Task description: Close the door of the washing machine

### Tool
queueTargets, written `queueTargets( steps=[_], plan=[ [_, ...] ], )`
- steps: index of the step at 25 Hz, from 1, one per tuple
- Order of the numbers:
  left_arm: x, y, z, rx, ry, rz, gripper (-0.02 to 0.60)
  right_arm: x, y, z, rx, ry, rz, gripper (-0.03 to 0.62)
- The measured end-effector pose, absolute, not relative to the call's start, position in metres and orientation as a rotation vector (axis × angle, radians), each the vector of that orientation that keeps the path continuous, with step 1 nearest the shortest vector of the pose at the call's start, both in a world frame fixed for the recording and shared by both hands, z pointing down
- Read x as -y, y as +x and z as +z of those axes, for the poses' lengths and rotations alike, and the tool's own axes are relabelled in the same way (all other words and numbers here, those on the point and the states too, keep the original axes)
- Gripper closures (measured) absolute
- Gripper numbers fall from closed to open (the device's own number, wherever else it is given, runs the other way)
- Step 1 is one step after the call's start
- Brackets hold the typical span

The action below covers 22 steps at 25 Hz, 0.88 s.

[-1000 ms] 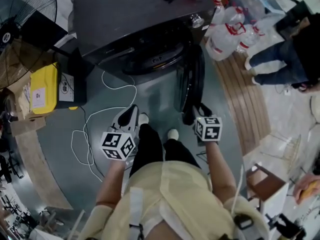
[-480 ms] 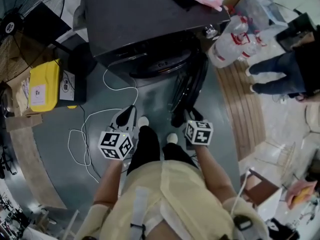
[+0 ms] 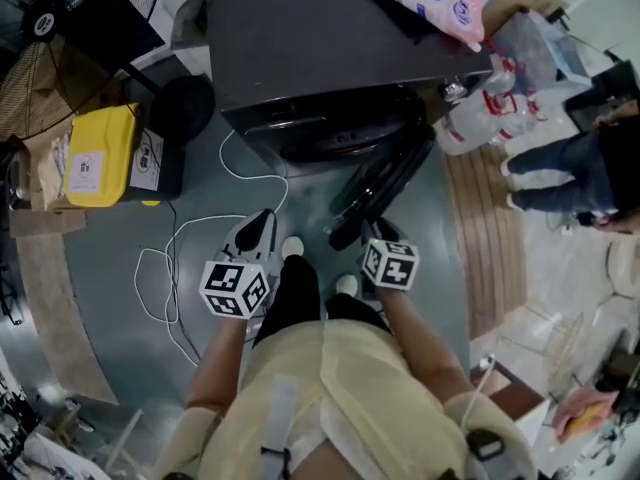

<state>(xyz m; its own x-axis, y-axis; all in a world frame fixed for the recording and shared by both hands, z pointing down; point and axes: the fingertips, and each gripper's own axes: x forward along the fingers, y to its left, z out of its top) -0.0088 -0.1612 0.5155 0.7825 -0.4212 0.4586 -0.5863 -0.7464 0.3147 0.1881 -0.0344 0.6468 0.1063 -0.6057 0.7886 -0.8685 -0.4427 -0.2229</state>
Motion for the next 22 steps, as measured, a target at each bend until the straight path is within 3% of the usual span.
queueTargets(
  steps=[22],
  plan=[
    [0.220,-0.064,0.533,0.856,2.449,0.484,0.578,0.133,0.160,0.651,1.482,2.129,1.298,0.468]
  ],
)
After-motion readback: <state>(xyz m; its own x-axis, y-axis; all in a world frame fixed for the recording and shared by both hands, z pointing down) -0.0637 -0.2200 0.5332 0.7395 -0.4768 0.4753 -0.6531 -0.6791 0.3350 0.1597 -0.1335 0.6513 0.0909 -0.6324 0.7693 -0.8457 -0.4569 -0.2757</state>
